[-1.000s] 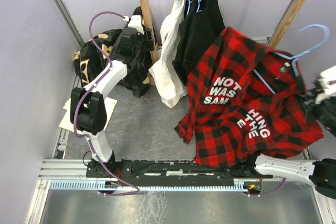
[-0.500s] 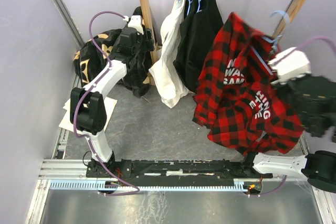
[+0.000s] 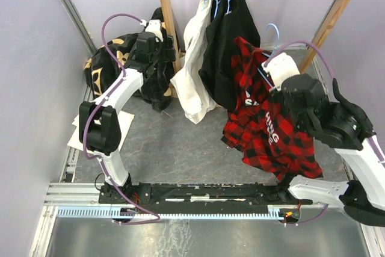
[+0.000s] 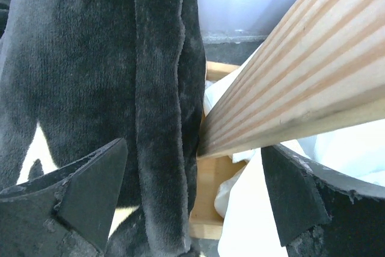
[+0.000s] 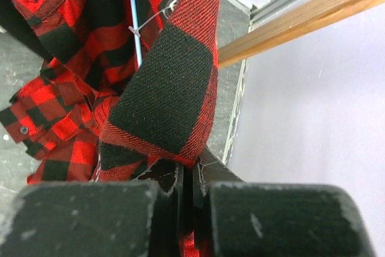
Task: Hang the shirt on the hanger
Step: Place the hanger on the clothesline.
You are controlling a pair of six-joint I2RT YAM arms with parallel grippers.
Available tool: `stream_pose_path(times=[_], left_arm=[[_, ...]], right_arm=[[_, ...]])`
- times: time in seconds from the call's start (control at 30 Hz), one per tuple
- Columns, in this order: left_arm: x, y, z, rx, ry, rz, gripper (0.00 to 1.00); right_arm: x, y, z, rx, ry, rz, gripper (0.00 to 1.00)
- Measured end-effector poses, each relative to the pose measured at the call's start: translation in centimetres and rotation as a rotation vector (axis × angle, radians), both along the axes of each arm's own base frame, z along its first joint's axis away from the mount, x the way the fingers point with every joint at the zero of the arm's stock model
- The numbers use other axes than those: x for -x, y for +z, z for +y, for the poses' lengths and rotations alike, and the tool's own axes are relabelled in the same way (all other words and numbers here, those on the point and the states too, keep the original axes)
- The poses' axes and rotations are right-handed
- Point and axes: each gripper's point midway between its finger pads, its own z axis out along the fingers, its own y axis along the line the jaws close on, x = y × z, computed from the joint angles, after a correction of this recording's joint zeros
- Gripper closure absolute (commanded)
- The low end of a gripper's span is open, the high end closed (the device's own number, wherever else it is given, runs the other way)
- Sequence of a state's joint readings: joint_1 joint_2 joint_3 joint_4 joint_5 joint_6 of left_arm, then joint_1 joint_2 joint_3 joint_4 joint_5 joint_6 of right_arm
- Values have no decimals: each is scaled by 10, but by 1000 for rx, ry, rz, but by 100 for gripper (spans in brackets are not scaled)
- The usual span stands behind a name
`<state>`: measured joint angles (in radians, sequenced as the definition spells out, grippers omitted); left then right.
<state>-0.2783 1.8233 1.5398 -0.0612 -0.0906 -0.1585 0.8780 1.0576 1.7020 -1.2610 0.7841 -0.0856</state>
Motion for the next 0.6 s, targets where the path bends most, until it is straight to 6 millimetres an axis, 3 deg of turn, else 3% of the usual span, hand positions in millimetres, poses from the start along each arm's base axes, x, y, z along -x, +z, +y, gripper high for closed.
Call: stream_pose_path(times=[0.2, 0.37, 0.6], left_arm=[[14, -1, 10, -8, 5, 47, 1], [41, 9, 30, 13, 37, 53, 1], [91, 41, 39, 88, 46, -2, 1]], right_arm=[[-36, -12, -17, -99, -124, 46, 100], [-59, -17, -28, -172, -177, 71, 100], [-74, 5, -22, -242, -151, 47, 100]])
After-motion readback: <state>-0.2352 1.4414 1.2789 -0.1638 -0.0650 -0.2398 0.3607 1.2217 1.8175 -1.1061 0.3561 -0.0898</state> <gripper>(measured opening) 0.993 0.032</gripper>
